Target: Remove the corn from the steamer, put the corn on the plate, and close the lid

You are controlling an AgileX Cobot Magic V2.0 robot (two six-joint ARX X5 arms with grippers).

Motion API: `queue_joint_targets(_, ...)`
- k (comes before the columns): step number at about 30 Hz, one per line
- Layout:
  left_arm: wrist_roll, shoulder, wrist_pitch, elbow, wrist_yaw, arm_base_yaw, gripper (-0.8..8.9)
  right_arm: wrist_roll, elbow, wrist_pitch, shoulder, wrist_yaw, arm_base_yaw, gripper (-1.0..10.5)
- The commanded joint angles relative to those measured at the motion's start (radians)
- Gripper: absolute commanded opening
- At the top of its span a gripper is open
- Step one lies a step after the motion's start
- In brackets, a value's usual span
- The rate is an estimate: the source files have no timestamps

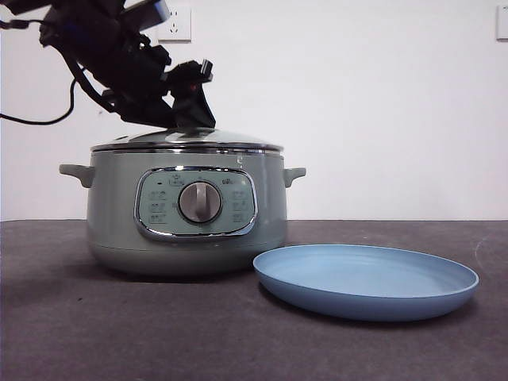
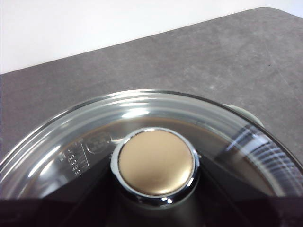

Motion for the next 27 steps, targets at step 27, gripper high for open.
queue_joint_targets(27, -0.018, -0.780, -0.608, 0.003, 0.009, 0.002, -0.08, 0.106, 0.003, 0.167, 0.096, 0.000, 0.017, 6.3)
